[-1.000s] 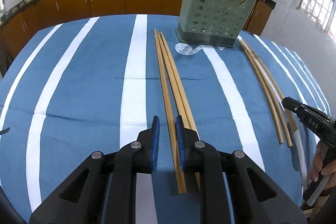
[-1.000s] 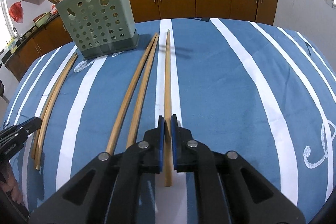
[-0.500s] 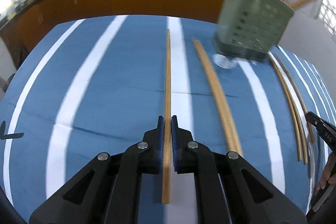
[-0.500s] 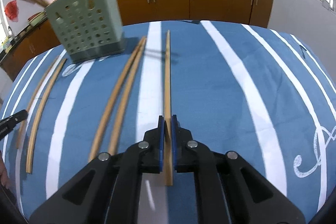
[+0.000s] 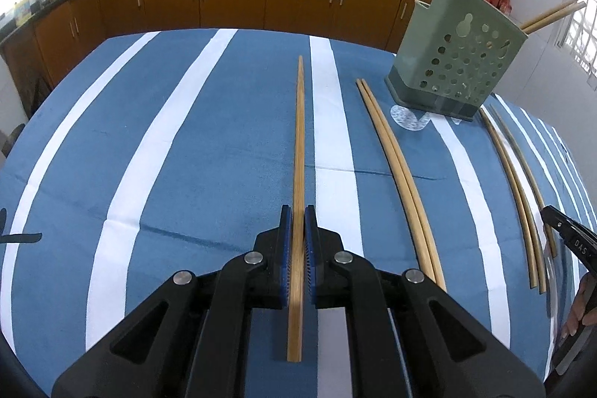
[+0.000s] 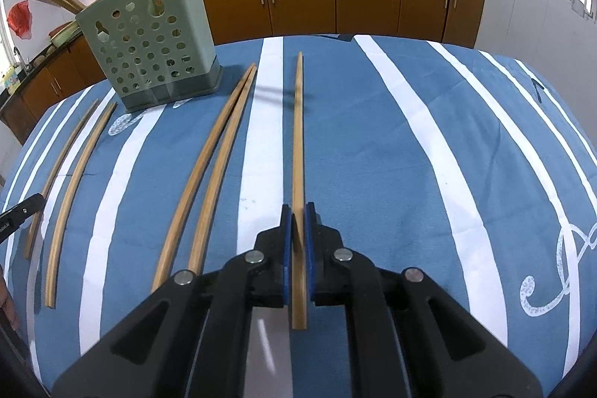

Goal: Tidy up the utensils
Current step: 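Return the left tool and grasp a third chopstick while the right tool grasps another, then lift the left tool's chopstick over the green holder while the right tool carries its chopstick there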

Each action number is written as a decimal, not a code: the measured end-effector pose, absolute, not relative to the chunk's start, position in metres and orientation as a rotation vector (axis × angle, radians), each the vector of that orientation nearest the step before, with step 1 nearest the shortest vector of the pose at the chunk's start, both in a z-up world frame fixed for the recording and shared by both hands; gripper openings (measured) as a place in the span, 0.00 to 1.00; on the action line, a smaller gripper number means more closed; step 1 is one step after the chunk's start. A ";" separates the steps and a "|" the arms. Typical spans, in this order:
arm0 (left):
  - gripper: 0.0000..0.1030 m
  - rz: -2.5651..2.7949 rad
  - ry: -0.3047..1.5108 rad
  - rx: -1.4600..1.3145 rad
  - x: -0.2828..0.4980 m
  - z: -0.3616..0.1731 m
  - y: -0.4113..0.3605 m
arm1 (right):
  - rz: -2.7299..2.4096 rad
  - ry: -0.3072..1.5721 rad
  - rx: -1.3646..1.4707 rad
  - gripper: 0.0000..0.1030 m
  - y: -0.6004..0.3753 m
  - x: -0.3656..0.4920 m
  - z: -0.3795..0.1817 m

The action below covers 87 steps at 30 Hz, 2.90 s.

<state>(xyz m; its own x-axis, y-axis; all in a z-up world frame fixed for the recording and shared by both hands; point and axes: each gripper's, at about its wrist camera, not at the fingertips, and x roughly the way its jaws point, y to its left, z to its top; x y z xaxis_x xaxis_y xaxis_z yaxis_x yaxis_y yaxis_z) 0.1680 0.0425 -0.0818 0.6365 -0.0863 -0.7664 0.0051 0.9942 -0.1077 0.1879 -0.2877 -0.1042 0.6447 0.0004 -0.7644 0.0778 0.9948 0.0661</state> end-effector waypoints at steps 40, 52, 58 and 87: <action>0.08 -0.062 0.878 -0.116 0.168 -0.083 0.045 | -0.038 0.869 0.107 0.08 -0.287 0.189 -0.105; 0.07 -0.068 0.875 -0.118 0.167 -0.082 0.046 | -0.020 0.851 0.139 0.08 -0.292 0.184 -0.102; 0.07 -0.083 0.799 -0.135 0.153 -0.061 0.050 | -0.009 0.748 0.173 0.07 -0.300 0.170 -0.073; 0.07 -0.174 0.430 -0.146 0.143 0.084 0.038 | 0.116 0.234 0.225 0.07 -0.299 0.140 0.111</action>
